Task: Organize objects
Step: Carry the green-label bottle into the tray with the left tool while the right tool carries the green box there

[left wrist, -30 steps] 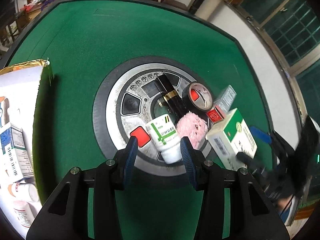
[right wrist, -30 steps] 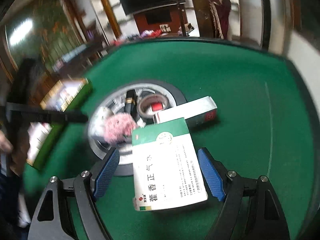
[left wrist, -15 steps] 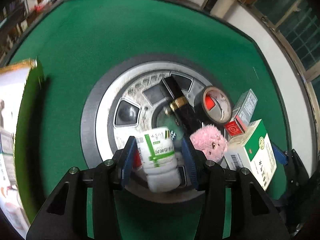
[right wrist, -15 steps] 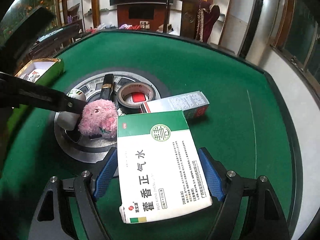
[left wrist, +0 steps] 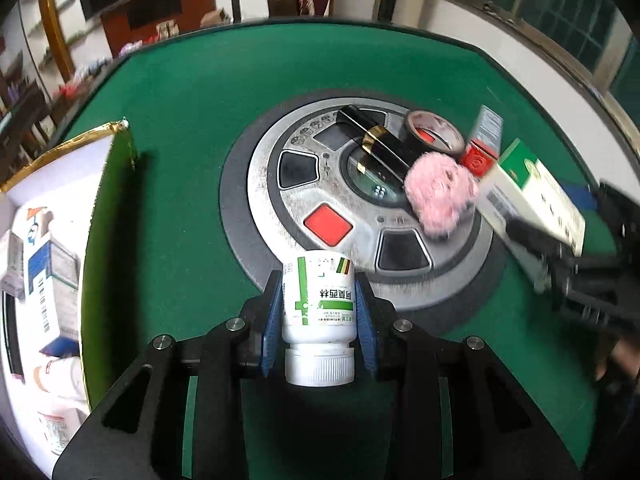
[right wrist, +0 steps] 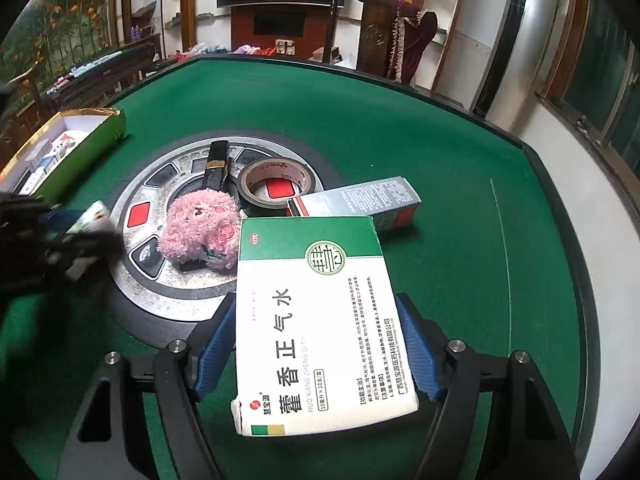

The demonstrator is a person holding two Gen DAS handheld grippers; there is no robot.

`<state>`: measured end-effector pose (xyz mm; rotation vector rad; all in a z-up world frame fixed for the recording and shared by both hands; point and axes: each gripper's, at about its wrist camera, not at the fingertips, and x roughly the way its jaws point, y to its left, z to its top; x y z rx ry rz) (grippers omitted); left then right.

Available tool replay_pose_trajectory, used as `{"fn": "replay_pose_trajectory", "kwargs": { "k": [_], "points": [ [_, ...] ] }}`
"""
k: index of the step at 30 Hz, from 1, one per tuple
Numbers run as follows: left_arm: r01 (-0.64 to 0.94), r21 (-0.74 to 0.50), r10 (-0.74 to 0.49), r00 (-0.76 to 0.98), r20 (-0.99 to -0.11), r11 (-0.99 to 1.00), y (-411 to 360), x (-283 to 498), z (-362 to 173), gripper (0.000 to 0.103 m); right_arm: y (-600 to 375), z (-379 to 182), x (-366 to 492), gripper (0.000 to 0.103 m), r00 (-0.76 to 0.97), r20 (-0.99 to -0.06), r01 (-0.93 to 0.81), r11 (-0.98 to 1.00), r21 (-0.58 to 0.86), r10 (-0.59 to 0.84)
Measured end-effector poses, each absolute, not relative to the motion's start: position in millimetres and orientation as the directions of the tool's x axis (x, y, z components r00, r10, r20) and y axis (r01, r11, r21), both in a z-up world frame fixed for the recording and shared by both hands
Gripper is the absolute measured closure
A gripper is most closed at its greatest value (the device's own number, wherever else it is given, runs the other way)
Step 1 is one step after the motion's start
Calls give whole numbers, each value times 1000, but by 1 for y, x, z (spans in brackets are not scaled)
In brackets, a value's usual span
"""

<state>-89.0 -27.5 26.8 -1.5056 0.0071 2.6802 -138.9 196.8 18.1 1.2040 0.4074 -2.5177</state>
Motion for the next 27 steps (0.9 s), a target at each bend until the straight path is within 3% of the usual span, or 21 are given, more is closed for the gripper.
{"fn": "replay_pose_trajectory", "kwargs": {
  "k": [14,27],
  "points": [
    [-150,32,65,-599,-798,-988,-18,-66,39,70,189,29,-123,32,-645,-755,317,-941,-123,-119],
    [-147,8,90,-646,-758,-989,-23,-56,65,70,184,52,-90,32,-683,-702,274,-962,6,-199]
  ]
}}
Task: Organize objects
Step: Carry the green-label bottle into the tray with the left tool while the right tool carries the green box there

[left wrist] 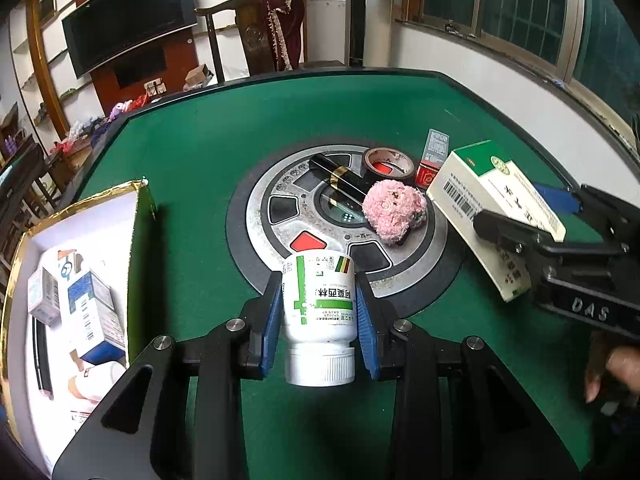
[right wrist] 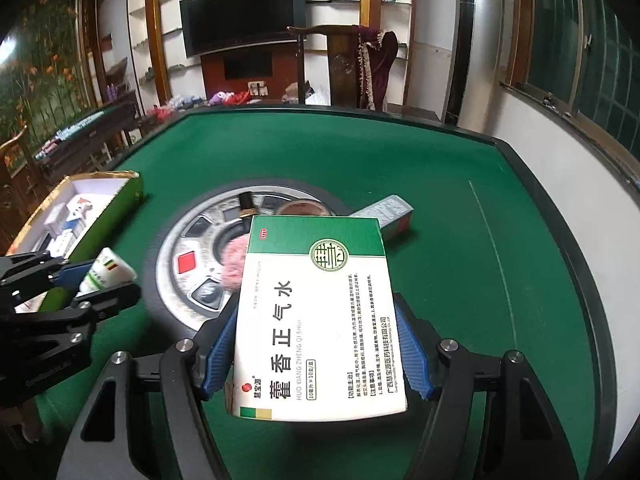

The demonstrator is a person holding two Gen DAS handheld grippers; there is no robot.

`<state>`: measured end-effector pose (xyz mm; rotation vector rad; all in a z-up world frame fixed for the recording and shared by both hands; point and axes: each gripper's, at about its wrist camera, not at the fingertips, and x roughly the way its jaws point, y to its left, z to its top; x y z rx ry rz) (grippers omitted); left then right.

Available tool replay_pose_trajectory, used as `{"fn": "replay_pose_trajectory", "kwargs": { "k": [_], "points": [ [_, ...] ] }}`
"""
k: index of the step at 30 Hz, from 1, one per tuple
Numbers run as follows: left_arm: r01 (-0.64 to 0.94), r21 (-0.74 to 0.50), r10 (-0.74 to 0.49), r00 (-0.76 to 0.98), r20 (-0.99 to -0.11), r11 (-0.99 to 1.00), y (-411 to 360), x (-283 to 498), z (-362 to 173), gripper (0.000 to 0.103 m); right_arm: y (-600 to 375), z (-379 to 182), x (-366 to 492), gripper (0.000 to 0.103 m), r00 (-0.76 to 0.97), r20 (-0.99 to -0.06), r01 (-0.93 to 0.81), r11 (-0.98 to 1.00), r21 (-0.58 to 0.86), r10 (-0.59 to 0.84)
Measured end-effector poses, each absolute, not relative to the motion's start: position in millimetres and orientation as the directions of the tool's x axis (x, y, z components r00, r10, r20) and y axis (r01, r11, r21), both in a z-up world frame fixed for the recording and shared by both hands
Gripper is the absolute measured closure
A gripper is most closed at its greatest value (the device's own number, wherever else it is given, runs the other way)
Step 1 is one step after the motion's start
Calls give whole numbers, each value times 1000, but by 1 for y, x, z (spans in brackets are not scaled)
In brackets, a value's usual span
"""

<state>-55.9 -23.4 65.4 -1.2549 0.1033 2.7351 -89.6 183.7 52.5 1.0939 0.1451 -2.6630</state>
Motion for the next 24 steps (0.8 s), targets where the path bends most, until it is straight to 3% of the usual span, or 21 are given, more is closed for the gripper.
{"fn": "replay_pose_trajectory", "kwargs": {
  "k": [24],
  "points": [
    [-110,-64,124,-708,-696,-992,-71,-27,96,70,185,62,-43,32,-729,-636,195,-968,161,-252]
  ]
}}
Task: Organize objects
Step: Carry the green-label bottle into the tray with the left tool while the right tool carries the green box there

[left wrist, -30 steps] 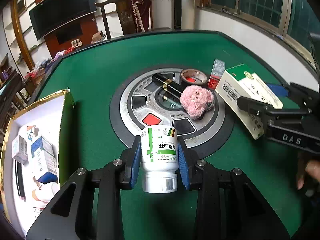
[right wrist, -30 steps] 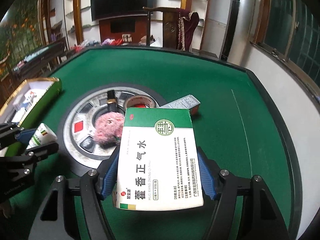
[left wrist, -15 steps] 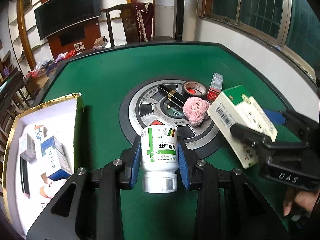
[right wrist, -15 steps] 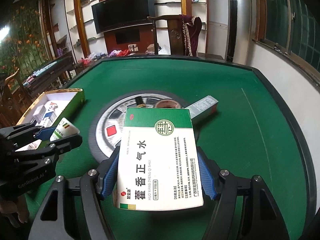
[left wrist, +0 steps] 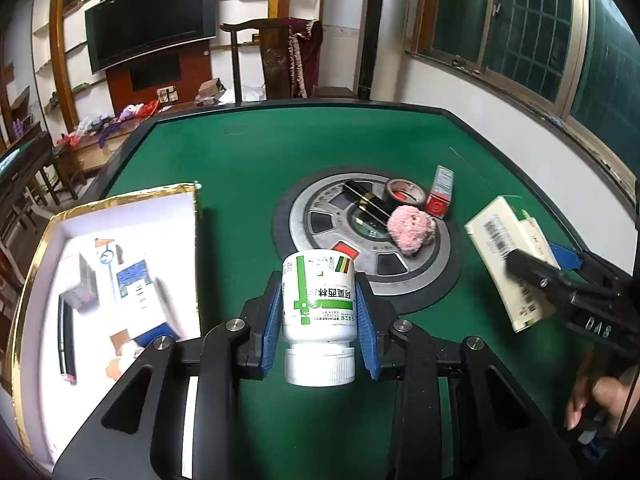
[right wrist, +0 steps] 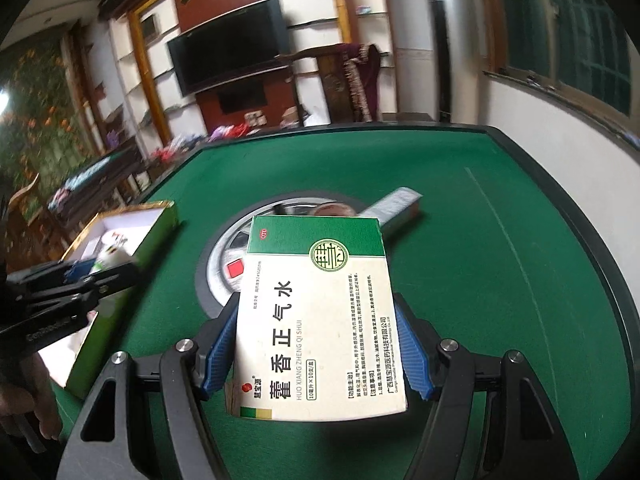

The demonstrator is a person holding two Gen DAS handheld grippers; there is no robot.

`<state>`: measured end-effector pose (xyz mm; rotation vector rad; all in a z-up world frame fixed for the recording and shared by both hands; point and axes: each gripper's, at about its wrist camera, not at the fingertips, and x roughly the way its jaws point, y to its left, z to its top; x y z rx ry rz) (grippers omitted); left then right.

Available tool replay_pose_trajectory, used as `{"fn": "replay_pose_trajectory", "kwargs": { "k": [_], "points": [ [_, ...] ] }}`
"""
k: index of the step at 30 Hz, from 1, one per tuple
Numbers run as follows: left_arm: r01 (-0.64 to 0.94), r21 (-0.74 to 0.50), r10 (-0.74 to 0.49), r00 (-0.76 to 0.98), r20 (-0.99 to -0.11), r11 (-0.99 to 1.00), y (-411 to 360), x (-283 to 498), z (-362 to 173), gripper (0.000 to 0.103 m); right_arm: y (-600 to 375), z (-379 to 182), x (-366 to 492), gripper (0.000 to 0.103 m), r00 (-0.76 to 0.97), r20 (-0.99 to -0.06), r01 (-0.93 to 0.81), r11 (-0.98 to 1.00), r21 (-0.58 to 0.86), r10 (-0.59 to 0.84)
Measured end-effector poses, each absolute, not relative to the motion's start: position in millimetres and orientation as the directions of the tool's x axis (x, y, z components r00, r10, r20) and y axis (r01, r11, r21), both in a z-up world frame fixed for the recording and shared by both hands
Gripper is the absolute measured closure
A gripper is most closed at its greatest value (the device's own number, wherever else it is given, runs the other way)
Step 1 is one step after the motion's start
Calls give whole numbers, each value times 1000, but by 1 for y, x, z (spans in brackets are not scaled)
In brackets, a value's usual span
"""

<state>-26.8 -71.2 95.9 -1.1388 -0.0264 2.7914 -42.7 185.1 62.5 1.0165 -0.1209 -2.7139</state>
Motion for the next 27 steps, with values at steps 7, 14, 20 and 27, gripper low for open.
{"fn": "replay_pose_trajectory", "kwargs": {
  "k": [7,14,20,27],
  "points": [
    [-98,-80,126,-718,-685,-992,-86,-21,100,70,195,55,-46,32,-716,-650,161,-967,199,-254],
    [-69,-91,112,-736,-667,-993,-105,-10,105,70,162,60,-33,33,-694,-635,252,-940,229,-340],
    [-4,-135,92,-754,-651,-991,-147,9,111,70,106,74,-14,33,-655,-611,391,-892,229,-444],
    [76,-166,50,-760,-648,-983,-198,38,107,70,39,88,2,33,-615,-608,512,-840,178,-503]
  ]
}}
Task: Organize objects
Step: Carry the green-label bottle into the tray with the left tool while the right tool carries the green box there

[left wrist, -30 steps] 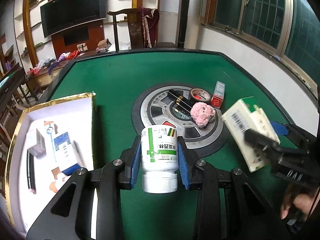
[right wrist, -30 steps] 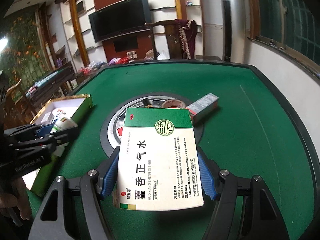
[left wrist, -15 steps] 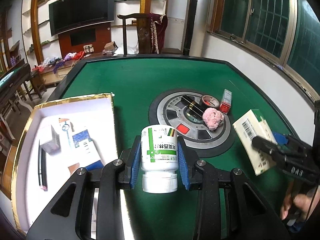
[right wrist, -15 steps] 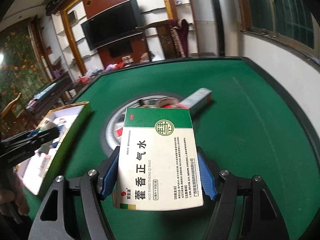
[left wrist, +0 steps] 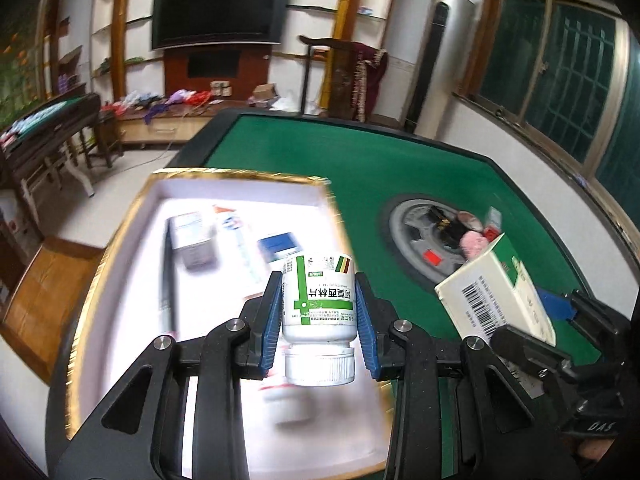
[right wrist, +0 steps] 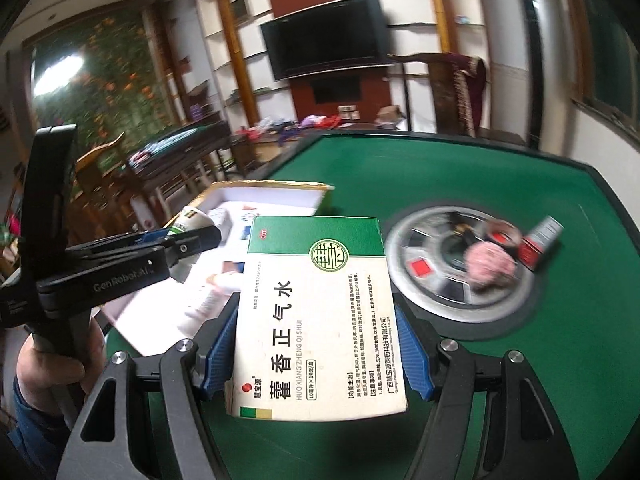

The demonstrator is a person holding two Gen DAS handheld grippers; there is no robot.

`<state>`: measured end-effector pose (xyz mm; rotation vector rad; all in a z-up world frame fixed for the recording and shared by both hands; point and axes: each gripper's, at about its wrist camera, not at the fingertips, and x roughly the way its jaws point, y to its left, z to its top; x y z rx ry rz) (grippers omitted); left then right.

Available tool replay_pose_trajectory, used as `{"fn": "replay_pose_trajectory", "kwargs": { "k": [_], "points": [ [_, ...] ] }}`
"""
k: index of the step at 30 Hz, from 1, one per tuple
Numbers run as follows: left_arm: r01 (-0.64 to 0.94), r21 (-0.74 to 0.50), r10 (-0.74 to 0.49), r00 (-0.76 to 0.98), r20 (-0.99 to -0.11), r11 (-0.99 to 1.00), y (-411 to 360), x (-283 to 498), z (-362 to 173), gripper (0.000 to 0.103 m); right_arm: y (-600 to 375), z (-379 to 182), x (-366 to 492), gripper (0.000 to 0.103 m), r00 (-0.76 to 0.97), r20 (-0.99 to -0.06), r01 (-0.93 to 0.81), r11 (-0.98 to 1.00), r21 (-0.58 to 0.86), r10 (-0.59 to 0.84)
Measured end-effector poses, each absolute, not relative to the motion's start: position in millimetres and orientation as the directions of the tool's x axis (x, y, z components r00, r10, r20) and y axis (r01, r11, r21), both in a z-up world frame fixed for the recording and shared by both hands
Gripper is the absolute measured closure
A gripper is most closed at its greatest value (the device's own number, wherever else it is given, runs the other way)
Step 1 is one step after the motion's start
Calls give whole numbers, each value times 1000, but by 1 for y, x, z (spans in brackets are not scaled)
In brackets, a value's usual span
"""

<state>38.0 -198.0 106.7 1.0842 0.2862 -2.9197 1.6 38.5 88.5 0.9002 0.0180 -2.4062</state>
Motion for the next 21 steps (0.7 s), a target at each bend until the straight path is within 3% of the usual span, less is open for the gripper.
{"fn": "replay_pose_trajectory", "kwargs": {
  "k": [10,21],
  "points": [
    [227,-192,-35,-727,-686,-955,-275,66,85,70,-51,92,4,33,-537,-631,623,-767,152,-560],
    [190,-161,-6,-664,-747,-968,-278,65,55,70,-123,75,-35,33,-425,-707,632,-745,214,-564]
  ]
}}
